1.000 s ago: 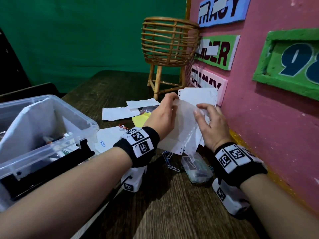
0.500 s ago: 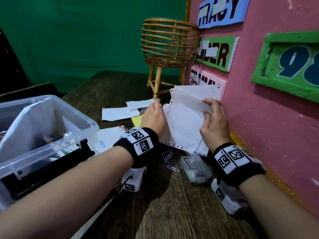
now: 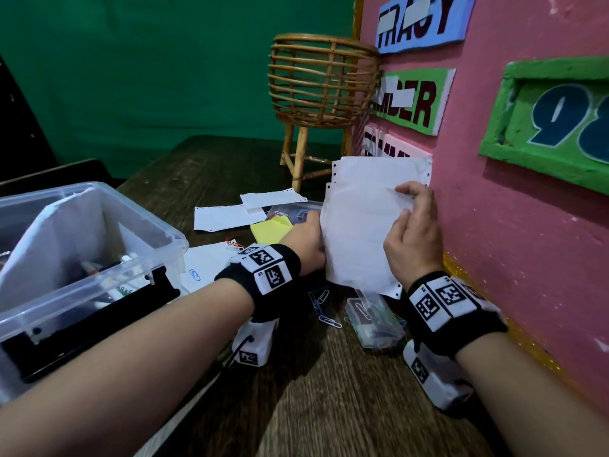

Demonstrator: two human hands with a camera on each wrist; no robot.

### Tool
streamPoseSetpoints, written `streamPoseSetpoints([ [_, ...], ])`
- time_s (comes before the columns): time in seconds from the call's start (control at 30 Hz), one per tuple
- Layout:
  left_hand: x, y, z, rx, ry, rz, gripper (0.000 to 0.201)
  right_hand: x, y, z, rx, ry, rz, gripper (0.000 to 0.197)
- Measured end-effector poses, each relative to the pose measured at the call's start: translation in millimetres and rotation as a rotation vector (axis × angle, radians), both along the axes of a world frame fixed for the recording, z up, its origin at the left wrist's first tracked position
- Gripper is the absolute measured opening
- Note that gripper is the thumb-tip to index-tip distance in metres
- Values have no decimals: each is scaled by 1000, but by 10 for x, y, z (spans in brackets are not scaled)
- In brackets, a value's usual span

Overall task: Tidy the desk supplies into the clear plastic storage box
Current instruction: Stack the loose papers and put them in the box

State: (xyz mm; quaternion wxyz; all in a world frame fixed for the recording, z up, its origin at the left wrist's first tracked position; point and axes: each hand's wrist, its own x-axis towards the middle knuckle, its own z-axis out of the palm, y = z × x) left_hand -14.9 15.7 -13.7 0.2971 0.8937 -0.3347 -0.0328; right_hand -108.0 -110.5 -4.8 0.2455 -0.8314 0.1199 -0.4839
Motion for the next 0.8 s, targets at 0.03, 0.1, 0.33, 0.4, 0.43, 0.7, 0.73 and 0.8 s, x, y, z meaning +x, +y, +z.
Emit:
streamPoseSetpoints([
  [0.03,-6,10,19,-45,-12,29,52,-6,3,4,9,0,9,36],
  [0.1,-6,39,56,-143,-53,87,51,-17,14,8,24,2,24,35],
  [0.33,87,60,96,-305,-274,373,41,-37,15,24,40,47,-7,35],
  [0.4,132,89,88,-265,-316,418,49,-36,13,23,34,46,-20,35],
  [0.43,154,111,88,-241,-330,433,52,-34,15,21,30,40,-13,34],
  [0.7,17,113,126,-28,-530,238,60,-69,67,42,57,168,143,45],
  [0.73,-28,96,130,-34,-548,168,62,-79,76,51,66,204,143,49],
  [0.8,-102,75,134,-92,-559,37,63,-95,93,60,80,241,125,53],
])
